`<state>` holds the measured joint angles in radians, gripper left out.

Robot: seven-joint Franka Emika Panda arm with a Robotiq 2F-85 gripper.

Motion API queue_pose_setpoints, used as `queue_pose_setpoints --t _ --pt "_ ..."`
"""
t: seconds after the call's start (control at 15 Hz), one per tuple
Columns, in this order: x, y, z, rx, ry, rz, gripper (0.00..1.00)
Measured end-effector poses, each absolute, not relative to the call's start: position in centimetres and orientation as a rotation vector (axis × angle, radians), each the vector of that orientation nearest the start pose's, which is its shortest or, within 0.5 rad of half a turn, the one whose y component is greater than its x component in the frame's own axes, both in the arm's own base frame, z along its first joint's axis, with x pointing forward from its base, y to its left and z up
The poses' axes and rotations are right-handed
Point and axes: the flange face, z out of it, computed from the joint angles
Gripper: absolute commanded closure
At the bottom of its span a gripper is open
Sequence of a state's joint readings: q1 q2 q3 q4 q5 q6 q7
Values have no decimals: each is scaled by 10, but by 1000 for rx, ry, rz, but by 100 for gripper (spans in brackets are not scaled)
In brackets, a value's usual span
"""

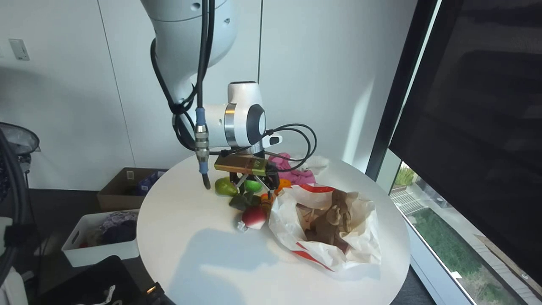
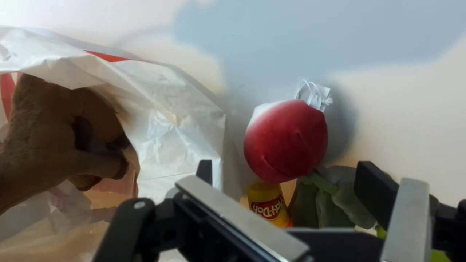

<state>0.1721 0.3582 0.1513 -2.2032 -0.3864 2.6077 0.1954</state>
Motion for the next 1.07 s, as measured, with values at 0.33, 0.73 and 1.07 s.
queue_pose_setpoints --t 0.33,0.73,1.07 --pt "519 227 221 -3130 -839 -171 0" --pt "517 238 218 -3103 -940 -163 0" --pt "513 244 204 -3081 -954 -205 0"
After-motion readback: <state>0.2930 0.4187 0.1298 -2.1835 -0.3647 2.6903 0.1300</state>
